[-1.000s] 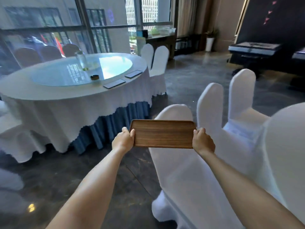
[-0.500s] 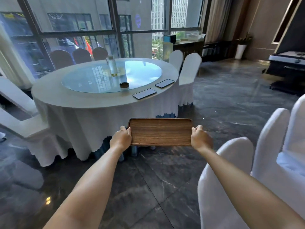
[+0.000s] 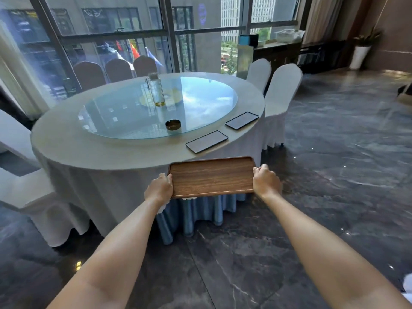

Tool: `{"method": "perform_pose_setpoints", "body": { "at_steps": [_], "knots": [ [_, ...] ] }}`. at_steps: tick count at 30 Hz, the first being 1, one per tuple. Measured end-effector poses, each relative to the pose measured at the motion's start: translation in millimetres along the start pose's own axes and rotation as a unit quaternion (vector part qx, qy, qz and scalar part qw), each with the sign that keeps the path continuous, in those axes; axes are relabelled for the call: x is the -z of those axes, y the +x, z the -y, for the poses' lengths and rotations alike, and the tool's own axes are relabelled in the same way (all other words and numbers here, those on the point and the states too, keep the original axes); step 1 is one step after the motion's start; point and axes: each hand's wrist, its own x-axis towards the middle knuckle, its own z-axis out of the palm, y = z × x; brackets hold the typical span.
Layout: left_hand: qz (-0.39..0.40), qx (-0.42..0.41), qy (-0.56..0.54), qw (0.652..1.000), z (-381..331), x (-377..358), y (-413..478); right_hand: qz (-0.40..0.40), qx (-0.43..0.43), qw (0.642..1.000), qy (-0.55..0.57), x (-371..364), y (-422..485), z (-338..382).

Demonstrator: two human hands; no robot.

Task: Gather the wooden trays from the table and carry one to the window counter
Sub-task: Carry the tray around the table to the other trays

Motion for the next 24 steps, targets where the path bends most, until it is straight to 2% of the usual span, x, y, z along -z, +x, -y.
{"method": "perform_pose_setpoints", "body": {
  "at_steps": [8,16,24],
  "knots": [
    [0.033,0.0,0.013,0.999,-22.5,-45.0,136.8,0.009,0.008,1.0,-0.003,-67.6,131.7,12.2],
    [0.031,0.047,-0.002,0.998,-39.9,-101.0,300.0,0.053,0.064,0.994,-0.068,-156.3,306.8,39.3],
    [0.064,0.092,0.008,0.994,-61.2,-139.2,385.2,0.12,0.123,0.976,-0.131,-211.7,422.7,35.1]
  ]
}}
